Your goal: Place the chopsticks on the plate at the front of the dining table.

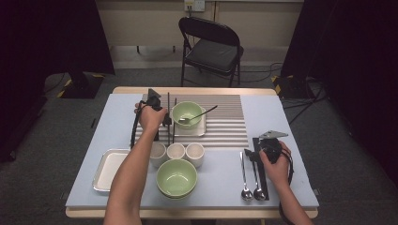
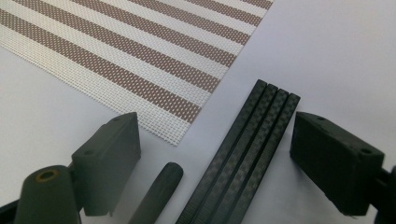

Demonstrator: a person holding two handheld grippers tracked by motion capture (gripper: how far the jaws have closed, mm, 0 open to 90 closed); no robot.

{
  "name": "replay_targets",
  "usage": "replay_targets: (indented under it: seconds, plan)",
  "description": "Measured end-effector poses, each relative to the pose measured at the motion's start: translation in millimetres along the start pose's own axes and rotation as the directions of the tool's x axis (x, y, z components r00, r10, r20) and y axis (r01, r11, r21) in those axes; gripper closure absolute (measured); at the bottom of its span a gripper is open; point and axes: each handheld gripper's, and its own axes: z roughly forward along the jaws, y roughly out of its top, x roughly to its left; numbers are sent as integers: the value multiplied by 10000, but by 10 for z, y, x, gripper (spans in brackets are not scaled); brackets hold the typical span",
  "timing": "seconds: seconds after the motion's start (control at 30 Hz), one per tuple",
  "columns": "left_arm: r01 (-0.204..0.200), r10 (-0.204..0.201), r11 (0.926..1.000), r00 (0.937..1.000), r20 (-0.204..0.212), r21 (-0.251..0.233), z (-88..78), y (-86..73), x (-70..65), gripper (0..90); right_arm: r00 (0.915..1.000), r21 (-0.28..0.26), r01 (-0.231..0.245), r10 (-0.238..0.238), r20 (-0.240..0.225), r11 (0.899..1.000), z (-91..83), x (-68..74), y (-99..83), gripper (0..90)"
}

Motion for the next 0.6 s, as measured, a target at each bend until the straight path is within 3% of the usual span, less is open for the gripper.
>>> replay_targets:
  seconds: [0.27,0.6]
  plan:
    - [-163,163,9997,9999,-25,174,22,9,13,862,10000,2,-28,28,10,10000,0,2,1,151]
    - [133,-132,9998,9999,-28,139,70,9,29,861,10000,-2,-22,22,12,10000,1,2,0,151]
